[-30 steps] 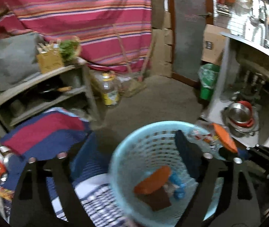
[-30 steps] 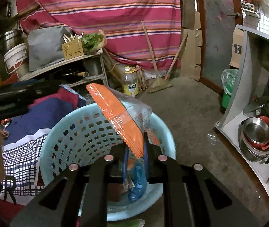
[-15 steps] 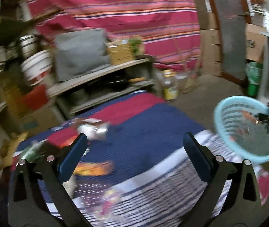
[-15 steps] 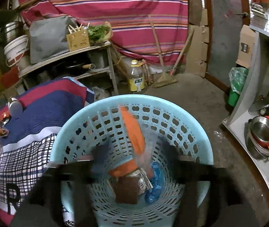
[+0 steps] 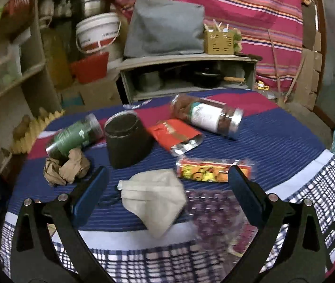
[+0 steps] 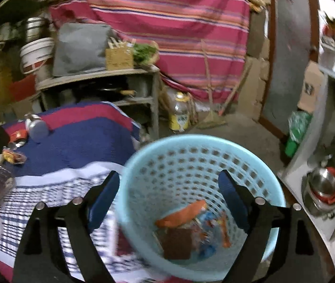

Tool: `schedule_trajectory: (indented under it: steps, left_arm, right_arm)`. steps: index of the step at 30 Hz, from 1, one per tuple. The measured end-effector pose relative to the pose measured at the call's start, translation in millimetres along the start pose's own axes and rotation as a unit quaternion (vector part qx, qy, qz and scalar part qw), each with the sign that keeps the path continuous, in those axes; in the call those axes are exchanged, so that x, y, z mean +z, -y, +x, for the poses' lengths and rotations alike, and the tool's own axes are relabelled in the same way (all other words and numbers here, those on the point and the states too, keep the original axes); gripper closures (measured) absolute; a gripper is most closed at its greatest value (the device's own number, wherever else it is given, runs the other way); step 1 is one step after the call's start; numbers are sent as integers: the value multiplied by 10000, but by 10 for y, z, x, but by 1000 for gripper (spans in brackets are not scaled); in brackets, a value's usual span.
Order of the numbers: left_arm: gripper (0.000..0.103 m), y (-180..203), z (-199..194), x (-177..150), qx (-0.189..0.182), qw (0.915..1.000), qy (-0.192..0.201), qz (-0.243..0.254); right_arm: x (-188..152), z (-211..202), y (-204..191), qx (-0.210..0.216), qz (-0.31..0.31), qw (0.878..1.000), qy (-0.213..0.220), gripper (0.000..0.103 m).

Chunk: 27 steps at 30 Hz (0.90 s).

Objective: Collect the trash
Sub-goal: 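Move both tools back over the table toward the beige cloth, then grasp the beige cloth with the left tool while the right tool grasps the yellow-orange snack wrapper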

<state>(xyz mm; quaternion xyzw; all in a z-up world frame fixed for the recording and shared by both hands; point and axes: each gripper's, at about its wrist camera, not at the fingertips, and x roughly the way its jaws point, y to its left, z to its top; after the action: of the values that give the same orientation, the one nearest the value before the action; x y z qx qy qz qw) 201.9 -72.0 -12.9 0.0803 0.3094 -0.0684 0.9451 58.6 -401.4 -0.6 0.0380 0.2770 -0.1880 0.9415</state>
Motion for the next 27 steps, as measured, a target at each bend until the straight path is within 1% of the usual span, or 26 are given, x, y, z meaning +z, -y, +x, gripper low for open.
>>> schedule_trajectory:
  steps: [3, 7, 8, 11, 15, 16, 17, 18, 19, 20, 21, 22, 24, 26, 27]
  left_arm:
    - [6, -141, 114, -65, 64, 9999, -159, 4]
    - [6, -316, 323, -143, 149, 9987, -480, -63]
    - [6, -364, 388, -167, 122, 9982, -576, -105]
    - [6, -434, 554, -195, -135, 9960, -854, -226]
    - [6, -408, 688, -187, -352, 9932, -1082, -247]
    - [8, -396, 725, -193, -408, 9919, -1181, -225]
    - [11, -393, 747, -195, -480, 9909, -1234, -240]
    - [21, -409, 758, -197, -640, 9894, -1267, -304]
    - [35, -429, 775, -204, -832, 9873, -1298, -375]
    - [39, -441, 780, -209, -947, 9859, -1320, -413]
    - [43, -438, 781, -210, -943, 9862, -1296, -411]
    - [49, -427, 777, -211, -937, 9866, -1280, -386]
    - [53, -395, 742, -211, -870, 9884, -1218, -258]
    - [65, -414, 689, -191, -792, 9903, -1128, -197]
    - [68, -456, 649, -172, -797, 9906, -1087, -229]
  right_arm:
    - [73, 1, -328, 274, -78, 9996, 90, 17]
    - [128, 116, -825, 599, -304, 9977, -19, 17]
    - [131, 139, -907, 650, -348, 9973, -44, 17]
    - [147, 252, -1236, 885, -467, 9948, -202, 17]
    - [121, 347, -1525, 992, -620, 9925, -352, 17]
    - [121, 372, -1597, 1002, -678, 9919, -383, 17]
    - [121, 398, -1649, 1009, -720, 9915, -406, 17]
    - [121, 424, -1734, 1032, -784, 9906, -443, 17]
    - [117, 438, -1783, 1054, -815, 9900, -466, 17]
    - [118, 454, -1831, 1075, -843, 9894, -494, 17]
    - [118, 471, -1901, 1107, -891, 9884, -535, 17]
    - [123, 485, -1970, 1127, -937, 9877, -550, 17]
    - [131, 502, -2103, 1163, -1054, 9859, -587, 17]
    - [141, 528, -2226, 1231, -1126, 9837, -667, 17]
    - [148, 531, -2266, 1267, -1142, 9830, -682, 17]
